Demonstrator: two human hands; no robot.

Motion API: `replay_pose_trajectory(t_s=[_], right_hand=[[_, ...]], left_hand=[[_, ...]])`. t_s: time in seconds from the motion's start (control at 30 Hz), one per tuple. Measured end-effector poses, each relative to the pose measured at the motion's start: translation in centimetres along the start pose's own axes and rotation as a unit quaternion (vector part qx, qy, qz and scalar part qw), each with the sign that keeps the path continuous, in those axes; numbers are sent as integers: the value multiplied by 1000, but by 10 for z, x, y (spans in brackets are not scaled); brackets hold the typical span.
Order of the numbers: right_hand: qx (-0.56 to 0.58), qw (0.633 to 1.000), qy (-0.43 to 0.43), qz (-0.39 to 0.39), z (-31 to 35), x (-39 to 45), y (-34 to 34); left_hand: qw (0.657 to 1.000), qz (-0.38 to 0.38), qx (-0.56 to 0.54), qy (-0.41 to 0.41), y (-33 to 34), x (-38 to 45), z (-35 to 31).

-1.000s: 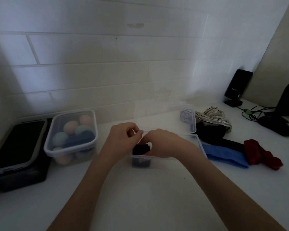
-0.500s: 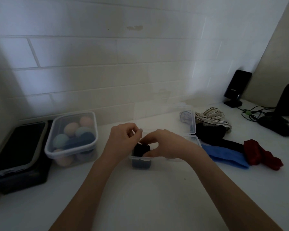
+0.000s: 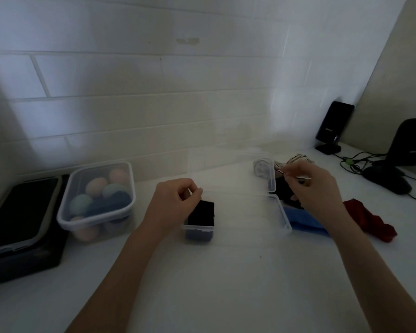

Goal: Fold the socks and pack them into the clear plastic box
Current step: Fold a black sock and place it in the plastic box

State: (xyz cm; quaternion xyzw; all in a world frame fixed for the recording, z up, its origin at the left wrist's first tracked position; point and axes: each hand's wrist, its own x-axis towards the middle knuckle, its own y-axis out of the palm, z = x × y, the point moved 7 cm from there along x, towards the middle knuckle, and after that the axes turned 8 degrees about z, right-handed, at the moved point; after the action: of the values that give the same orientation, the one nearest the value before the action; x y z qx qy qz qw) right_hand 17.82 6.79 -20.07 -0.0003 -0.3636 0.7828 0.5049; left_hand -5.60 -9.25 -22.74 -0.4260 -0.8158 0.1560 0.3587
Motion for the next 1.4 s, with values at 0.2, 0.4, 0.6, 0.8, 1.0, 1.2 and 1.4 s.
replay_pose_trajectory(t_s=[0.2,0.4,0.6,0.8,1.0,1.2,1.4], right_hand=[[-12,999,-24,22,4,-5,18],[-20,988,-107,107,57,-16,59],[-166,936,54,307,54,-21,128],[-126,916,92,369,53,-21,153],[113,937,74,323,54,-17,146],[191,959,-58,200,68,-10,116],[216,947,0,238,62,-13,116]], left_hand=[[997,-45,-9,61,-18,0,-17],[998,33,-19,58,-8,0,-17],[997,53,18,52,-7,-1,-13],[997,52,49,5,1,2,3],[998,36,49,28,-4,2,-3],[993,75,-87,5,-7,3,-4],[994,31,-101,12,-13,6,-2]])
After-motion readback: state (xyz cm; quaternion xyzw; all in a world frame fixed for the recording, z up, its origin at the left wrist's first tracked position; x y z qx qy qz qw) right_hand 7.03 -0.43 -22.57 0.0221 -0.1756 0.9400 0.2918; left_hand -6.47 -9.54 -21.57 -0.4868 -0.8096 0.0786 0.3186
